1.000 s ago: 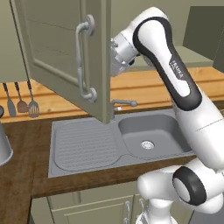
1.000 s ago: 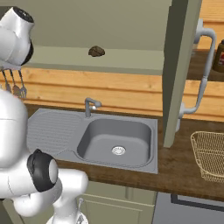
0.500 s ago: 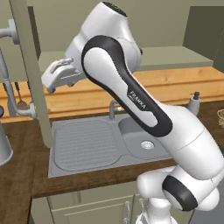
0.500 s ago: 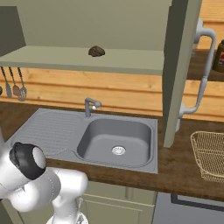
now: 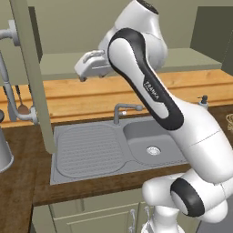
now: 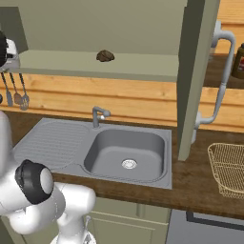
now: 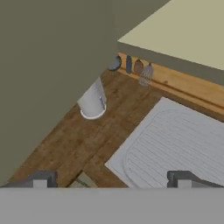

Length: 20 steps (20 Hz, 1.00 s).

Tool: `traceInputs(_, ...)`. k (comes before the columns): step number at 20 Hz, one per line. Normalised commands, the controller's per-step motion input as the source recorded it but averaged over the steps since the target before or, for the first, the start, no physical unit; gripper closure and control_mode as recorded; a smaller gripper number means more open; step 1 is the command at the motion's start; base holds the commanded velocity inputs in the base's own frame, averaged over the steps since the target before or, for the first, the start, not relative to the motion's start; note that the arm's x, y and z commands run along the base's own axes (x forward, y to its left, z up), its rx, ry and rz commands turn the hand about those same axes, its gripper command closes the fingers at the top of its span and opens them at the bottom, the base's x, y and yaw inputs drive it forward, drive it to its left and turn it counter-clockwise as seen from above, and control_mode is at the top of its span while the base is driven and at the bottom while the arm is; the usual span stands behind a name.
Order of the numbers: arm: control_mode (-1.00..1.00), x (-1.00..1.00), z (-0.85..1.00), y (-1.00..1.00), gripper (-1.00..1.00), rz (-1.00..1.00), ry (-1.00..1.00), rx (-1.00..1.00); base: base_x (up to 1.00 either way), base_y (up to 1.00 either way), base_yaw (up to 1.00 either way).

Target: Open the cabinet, pick up the bread from the cabinet and place it in the basket. Then move the basket to the dining counter.

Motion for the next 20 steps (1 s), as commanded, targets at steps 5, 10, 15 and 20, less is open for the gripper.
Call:
traceInputs(5,-1.00,0.68,0.00,-0.62,-1.00,-0.21,-0.15,-0.03,0.00,0.00,0.00)
traceInputs(10,-1.00,0.56,0.06,-0.74,-1.00,-0.25,-0.12,-0.01,0.00,0.00,0.00)
traceInputs(15,-1.00,0.40,0.16,-0.89,-1.00,-0.19,0.00,0.00,0.00,0.00,0.00)
traceInputs(20,-1.00,0.49,0.00,-0.80,-1.00,-0.17,-0.02,-0.02,0.00,0.00,0.00)
